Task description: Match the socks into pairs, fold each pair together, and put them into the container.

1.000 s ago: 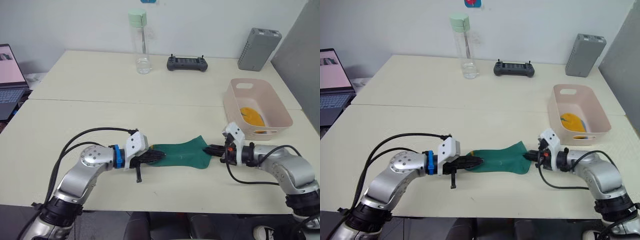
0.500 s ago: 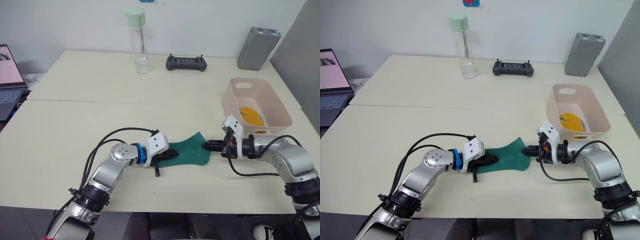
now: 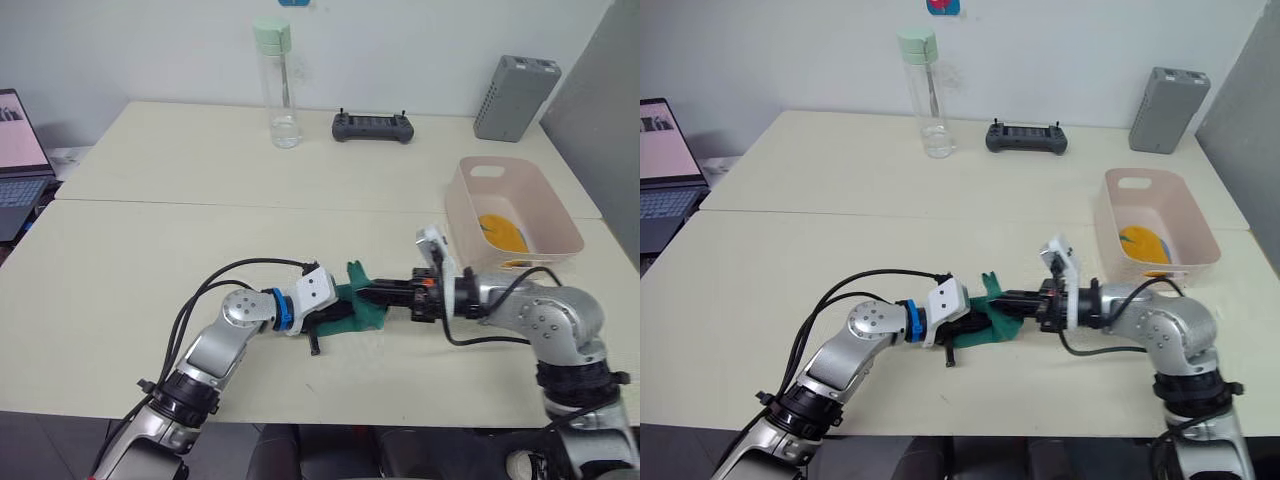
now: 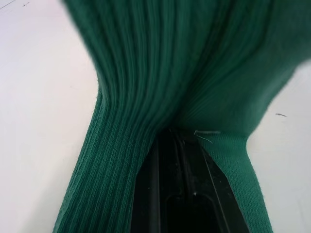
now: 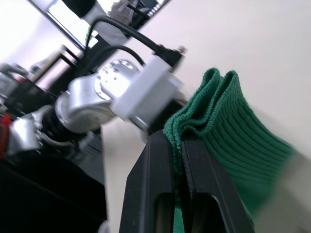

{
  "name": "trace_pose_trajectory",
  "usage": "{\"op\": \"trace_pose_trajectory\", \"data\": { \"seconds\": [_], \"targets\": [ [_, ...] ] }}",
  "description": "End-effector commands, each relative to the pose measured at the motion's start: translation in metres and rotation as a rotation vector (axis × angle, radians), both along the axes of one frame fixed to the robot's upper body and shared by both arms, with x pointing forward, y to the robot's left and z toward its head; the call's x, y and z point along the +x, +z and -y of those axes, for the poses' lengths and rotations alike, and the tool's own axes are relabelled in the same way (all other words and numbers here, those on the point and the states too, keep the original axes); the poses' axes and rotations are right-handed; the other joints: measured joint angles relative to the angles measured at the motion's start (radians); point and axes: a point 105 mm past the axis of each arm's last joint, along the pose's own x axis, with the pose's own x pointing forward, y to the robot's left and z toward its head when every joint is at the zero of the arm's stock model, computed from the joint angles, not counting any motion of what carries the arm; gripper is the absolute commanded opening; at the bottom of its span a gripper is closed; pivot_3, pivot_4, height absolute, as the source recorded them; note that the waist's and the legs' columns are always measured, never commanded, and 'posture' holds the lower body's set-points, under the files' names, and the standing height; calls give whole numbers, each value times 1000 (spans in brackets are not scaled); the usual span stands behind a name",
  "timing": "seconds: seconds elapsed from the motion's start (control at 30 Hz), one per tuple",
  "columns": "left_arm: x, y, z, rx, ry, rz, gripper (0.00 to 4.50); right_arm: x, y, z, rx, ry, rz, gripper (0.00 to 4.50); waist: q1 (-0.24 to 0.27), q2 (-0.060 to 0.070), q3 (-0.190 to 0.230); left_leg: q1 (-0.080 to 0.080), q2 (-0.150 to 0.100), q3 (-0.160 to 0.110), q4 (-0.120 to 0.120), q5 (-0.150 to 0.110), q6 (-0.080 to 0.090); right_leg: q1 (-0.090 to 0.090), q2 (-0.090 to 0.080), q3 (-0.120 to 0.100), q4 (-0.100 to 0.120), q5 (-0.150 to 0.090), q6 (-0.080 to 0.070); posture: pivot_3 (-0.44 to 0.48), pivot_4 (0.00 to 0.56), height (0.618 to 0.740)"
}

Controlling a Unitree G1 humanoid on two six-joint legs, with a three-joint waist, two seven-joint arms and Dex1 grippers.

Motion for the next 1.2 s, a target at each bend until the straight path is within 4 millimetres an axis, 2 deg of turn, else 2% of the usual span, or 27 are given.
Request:
{"op": "trace_pose_trajectory", "data": {
  "seconds": [0.03, 0.1, 0.33, 0.43, 0.57, 0.67, 0.77, 0.83, 0.9, 1.03, 1.1, 1.2],
  "targets": [
    [-6, 0, -7, -7, 6, -35, 0, -1, 9, -9, 8, 22, 48, 72, 0, 0, 0, 0, 0, 0, 0, 0, 0, 0, 0, 0, 0, 0, 0, 0, 150, 740],
    [-10, 8, -16, -13, 11, -61, 0, 1, 3, -14, -16, 22, 44, 72, -1, 0, 0, 0, 0, 0, 0, 0, 0, 0, 0, 0, 0, 0, 0, 0, 150, 740],
    [-25, 47, -72, 77, 49, -60, 0, 7, -12, -31, -101, 35, 68, 72, -23, 0, 0, 0, 1, 0, -1, 0, 0, -2, 1, -1, 1, -2, 1, 0, 150, 740],
    [-32, 65, -83, 74, 47, -71, 0, 8, -15, -41, -108, 49, 67, 72, -26, 1, 1, -1, 1, 0, -1, 0, 0, -2, 0, -1, 0, -2, 0, 0, 150, 740],
    [-28, 84, -101, 125, 69, -35, 0, 16, -30, -52, -182, 29, 85, 72, -24, 1, 1, -1, 1, 0, -1, 0, 0, -3, 0, -2, 0, -2, 0, 0, 150, 740],
    [-19, 94, -104, 117, 83, -1, 0, 17, -25, -52, -155, 28, 90, 805, -21, 1, 1, -1, 1, 0, -1, 0, 0, -3, 0, -2, 0, -3, -1, 0, 150, 740],
    [-20, 100, -95, 92, 50, 7, 0, 19, -9, -45, -96, 11, 90, 1748, -23, 1, 1, -1, 1, 0, -1, 0, 0, -3, 0, -2, 0, -2, 0, 0, 150, 740],
    [-21, 97, -84, 78, 28, 9, 0, 12, 8, -38, -29, 29, 76, 2428, -23, 1, 1, -1, 1, 0, -2, 0, 0, -3, 0, -2, 0, -3, -1, 0, 150, 740],
    [-24, 92, -77, 72, 8, 0, 0, 8, 16, -31, -8, 26, 67, 3136, -23, 1, 1, -1, 1, -1, -3, 0, 0, -3, 0, -2, 0, -3, -2, 0, 150, 740],
    [-32, 76, -73, 89, -16, -41, 0, 8, 12, -14, -50, -27, 51, 4426, -23, 1, 1, -1, 1, -1, -4, 0, 0, -3, 0, -3, 0, -2, -3, 0, 150, 740],
    [-34, 65, -75, 127, -21, -51, 0, 13, 5, -7, -88, -78, 36, 4426, -24, 1, 1, -1, 1, -1, -4, 0, 0, -3, 0, -2, 0, -2, -3, 0, 150, 740],
    [-27, 30, -88, 249, 19, -2, 0, 25, -21, 5, -196, -180, 0, 4426, -25, 1, 1, -1, 1, 0, -3, 0, 0, -3, 0, -2, 0, -3, -3, 0, 150, 740]
  ]
}}
